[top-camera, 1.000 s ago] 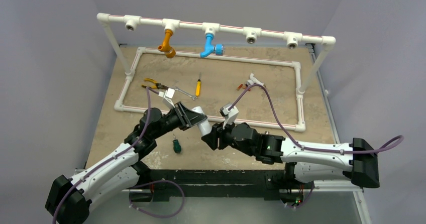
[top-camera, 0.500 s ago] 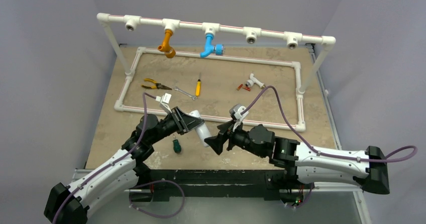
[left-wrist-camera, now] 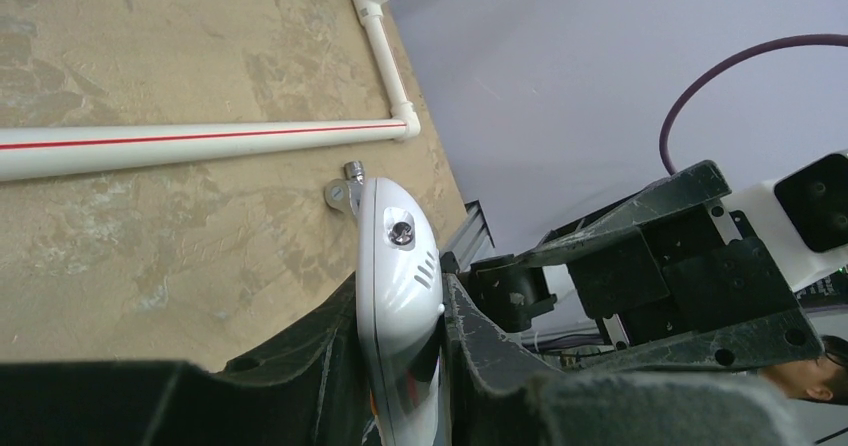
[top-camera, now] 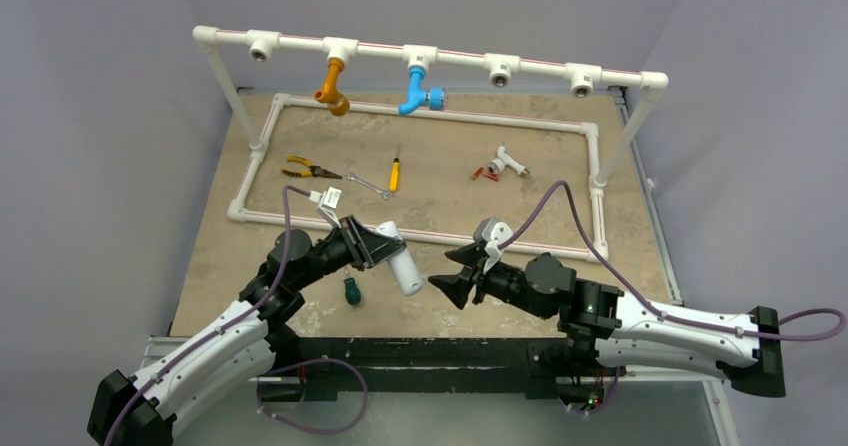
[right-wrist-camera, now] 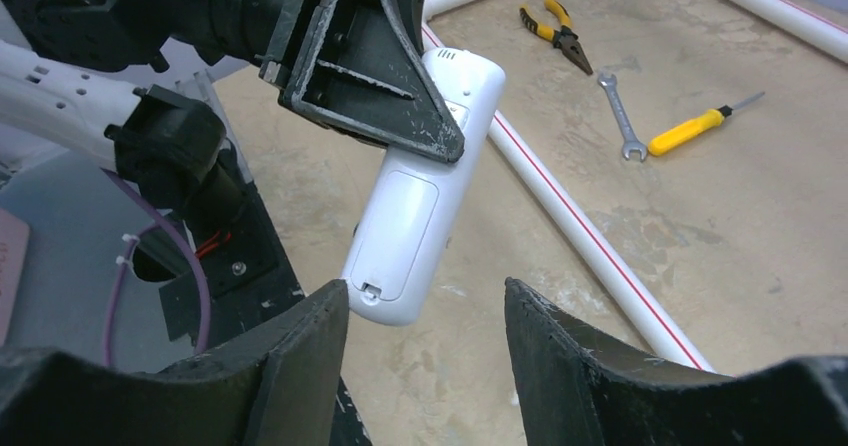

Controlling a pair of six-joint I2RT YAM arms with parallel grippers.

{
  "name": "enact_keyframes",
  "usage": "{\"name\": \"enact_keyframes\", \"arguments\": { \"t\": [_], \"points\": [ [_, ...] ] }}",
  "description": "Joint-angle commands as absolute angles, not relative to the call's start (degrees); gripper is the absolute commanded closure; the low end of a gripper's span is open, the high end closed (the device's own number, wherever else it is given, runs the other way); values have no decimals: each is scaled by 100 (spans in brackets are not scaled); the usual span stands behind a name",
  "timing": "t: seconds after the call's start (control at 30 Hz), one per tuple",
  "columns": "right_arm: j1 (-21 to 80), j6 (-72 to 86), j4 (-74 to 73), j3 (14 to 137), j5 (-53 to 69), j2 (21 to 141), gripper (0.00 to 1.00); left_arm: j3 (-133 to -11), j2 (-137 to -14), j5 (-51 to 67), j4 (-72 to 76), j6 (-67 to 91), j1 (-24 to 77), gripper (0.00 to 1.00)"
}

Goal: Load the batteries into the remote control
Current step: Remove the battery cover from the remote control.

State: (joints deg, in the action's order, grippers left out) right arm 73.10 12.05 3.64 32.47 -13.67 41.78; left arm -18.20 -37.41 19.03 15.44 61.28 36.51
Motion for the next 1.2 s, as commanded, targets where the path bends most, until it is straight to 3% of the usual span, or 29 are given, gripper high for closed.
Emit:
{"name": "enact_keyframes", "arguments": {
  "t": [0.0,0.1,0.23,0.37,0.63,0.9,1.17],
  "points": [
    [7313,531,356,3051,-1188,3885,38,-1930,-3805,1810,1803,6088,3655,100],
    [7314,117,474,2909,-1207,3724,29,-1940,-3946,1899,1898,6186,3648,100],
    [7313,-596,830,2631,-1506,3770,26,-2091,-4191,2285,2044,6192,3649,100],
    [7313,-928,623,2643,-1670,3907,28,-2207,-4453,2707,2079,6178,3652,100],
    [7313,-1779,-139,3062,-307,3751,32,-2012,-5051,3455,3320,6268,3650,100],
    [7313,-2106,-1085,3659,212,4173,39,-1619,-6065,3632,5380,7090,3658,100],
    [7321,-2340,-777,3647,451,4273,50,-1468,-6954,3717,6898,7703,3658,100]
  ]
}}
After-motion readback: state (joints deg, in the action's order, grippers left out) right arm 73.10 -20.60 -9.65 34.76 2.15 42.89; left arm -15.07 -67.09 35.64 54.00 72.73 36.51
